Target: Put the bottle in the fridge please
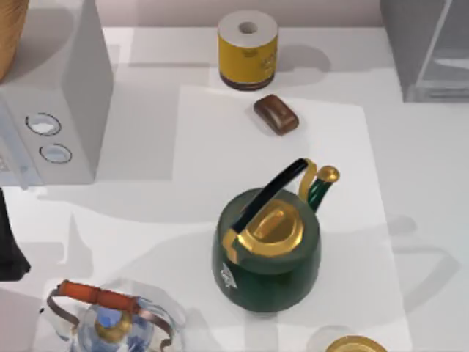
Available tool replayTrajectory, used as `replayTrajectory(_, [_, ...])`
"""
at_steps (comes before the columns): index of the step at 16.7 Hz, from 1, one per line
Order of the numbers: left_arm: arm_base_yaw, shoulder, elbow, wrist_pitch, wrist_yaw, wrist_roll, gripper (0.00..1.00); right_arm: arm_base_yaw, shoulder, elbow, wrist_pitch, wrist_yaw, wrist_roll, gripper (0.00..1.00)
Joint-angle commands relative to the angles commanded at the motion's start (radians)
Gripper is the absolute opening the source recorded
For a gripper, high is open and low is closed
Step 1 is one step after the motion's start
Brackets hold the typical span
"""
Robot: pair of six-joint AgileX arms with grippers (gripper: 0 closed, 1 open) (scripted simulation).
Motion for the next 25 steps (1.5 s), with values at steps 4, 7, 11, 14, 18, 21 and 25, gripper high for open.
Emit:
replayTrajectory(4, [0.000, 0.000, 0.000, 0.000, 0.000, 0.000, 1.00, -0.032, 0.068, 0.023, -0.056, -0.046, -0.069, 1.00])
replayTrajectory(7, [0.000, 0.000, 0.000, 0.000, 0.000, 0.000, 1.00, -0.032, 0.068, 0.023, -0.056, -0.046, -0.069, 1.00])
replayTrajectory(11, [0.000, 0.000, 0.000, 0.000, 0.000, 0.000, 1.00, -0.020, 0.055, 0.001, -0.026, -0.047, -0.037, 1.00])
replayTrajectory(14, [0.000, 0.000, 0.000, 0.000, 0.000, 0.000, 1.00, 0.020, 0.040, 0.000, 0.068, -0.051, 0.068, 1.00])
replayTrajectory(18, [0.000, 0.000, 0.000, 0.000, 0.000, 0.000, 1.00, 0.091, 0.037, -0.027, 0.264, -0.049, 0.256, 1.00])
replayTrajectory(21, [0.000, 0.000, 0.000, 0.000, 0.000, 0.000, 1.00, 0.144, 0.045, -0.067, 0.433, -0.039, 0.390, 1.00])
replayTrajectory(25, [0.000, 0.000, 0.000, 0.000, 0.000, 0.000, 1.00, 0.197, 0.059, -0.125, 0.626, -0.023, 0.521, 1.00])
